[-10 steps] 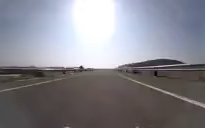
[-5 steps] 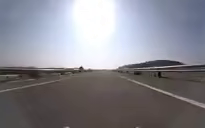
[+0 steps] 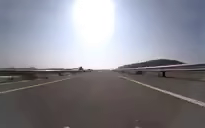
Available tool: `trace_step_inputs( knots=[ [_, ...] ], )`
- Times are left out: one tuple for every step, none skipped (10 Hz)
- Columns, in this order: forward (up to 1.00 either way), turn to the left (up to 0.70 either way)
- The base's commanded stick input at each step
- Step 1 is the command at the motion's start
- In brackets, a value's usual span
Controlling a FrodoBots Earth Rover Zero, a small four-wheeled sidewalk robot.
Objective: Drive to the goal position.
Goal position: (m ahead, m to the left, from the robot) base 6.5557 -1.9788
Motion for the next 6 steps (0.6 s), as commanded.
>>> trace_step_inputs(
  knots=[
    [1.0, 0.0],
    [1.0, 0.0],
    [1.0, 0.0],
    [1.0, 0.0],
    [1.0, 0.0],
    [1.0, 0.0]
  ],
)
